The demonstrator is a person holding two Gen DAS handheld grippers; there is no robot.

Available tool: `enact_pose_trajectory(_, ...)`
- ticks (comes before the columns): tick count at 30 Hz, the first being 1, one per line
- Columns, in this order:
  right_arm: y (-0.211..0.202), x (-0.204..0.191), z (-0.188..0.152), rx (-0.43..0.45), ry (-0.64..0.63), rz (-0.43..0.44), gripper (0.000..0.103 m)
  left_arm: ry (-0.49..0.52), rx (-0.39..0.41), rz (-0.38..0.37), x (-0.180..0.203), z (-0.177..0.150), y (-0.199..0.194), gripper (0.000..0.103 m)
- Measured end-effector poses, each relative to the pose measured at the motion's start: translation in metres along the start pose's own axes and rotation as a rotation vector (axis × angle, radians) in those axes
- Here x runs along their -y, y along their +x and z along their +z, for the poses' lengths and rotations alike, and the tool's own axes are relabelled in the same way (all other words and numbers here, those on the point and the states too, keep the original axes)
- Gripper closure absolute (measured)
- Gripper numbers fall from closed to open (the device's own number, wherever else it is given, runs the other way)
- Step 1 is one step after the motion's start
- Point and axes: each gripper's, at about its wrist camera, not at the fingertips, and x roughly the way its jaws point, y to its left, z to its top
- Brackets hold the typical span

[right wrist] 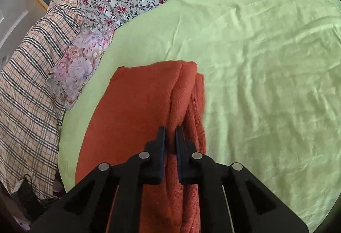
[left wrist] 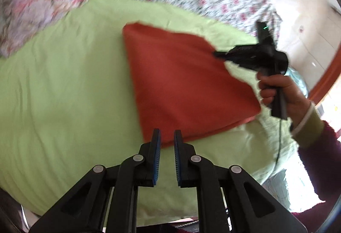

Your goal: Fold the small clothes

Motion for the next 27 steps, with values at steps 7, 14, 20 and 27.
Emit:
enact_pose_trajectory(7,-0.014,0.003,-0.017,-0.020,0.055,0.038,0.089,-0.005,0.035,-0.054,0.003,0.028,0.018,0.091)
enact_pose_trajectory(14,0.009,0.007,-0.008,-0.053,0.059,0.039,0.073,0.075,-0.062,-0.073,0.031,0.025,0.068,0.087)
enact_pose_trajectory(20,-0.019,-0.016,0.008,0.073,-0.016,0.135,0.093,0.094,-0.141,-0.050,0.030,0.007,0.089,0.088)
enact_pose_trajectory(27,0.029,0.027,-0.008,-0.048,0.043,-0.013,0.093,0.144,-0.152,-0.039,0.034,0.007,0.089,0.088)
